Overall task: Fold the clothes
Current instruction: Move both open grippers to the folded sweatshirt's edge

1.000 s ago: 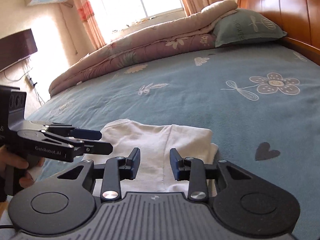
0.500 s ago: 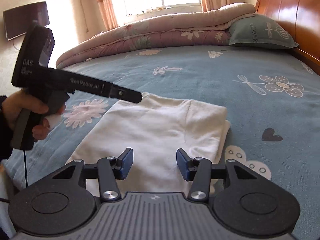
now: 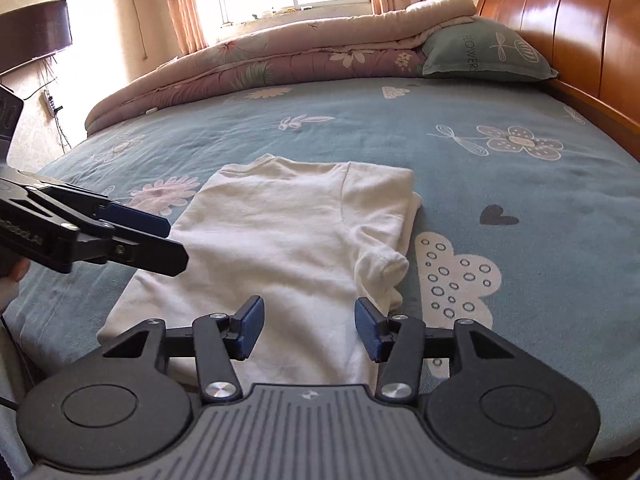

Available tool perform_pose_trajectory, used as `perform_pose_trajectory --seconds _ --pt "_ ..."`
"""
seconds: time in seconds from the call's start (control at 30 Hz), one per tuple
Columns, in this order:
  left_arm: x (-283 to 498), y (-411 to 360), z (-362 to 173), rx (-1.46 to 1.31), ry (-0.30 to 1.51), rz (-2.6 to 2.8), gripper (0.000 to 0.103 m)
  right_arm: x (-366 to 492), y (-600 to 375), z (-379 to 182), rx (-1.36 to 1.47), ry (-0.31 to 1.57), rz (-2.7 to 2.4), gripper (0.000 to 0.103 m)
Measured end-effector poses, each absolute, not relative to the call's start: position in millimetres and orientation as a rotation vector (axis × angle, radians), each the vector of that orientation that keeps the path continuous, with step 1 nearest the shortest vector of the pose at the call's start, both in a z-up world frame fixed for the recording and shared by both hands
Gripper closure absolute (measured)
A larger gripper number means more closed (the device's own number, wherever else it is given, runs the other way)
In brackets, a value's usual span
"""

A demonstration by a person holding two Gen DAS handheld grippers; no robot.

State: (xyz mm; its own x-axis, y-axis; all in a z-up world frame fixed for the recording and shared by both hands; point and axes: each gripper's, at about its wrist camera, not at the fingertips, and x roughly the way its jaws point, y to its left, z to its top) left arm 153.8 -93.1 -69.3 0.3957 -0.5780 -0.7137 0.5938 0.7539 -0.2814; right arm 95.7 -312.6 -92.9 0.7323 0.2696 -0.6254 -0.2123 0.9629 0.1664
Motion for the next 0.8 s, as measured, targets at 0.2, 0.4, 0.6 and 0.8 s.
perform_pose_trajectory --seconds 0.2,0.4,0.6,0.8 --pt "134 -82 -84 -0.068 1.001 -0.748 0.028 80 -315 -93 0.074 0.690 0.269 0.043" --pt "126 -80 -86 -0.135 1.056 -0.787 0.022 76 -319 -90 0.083 0.676 0.258 0.039" --pt "122 -76 -78 -0.101 1.019 -0.732 0.023 70 -320 -86 0.066 0.660 0.260 0.039" --pt "131 -75 -72 -0.096 0.987 -0.701 0.022 70 -304 -88 0.035 0.673 0.341 0.039"
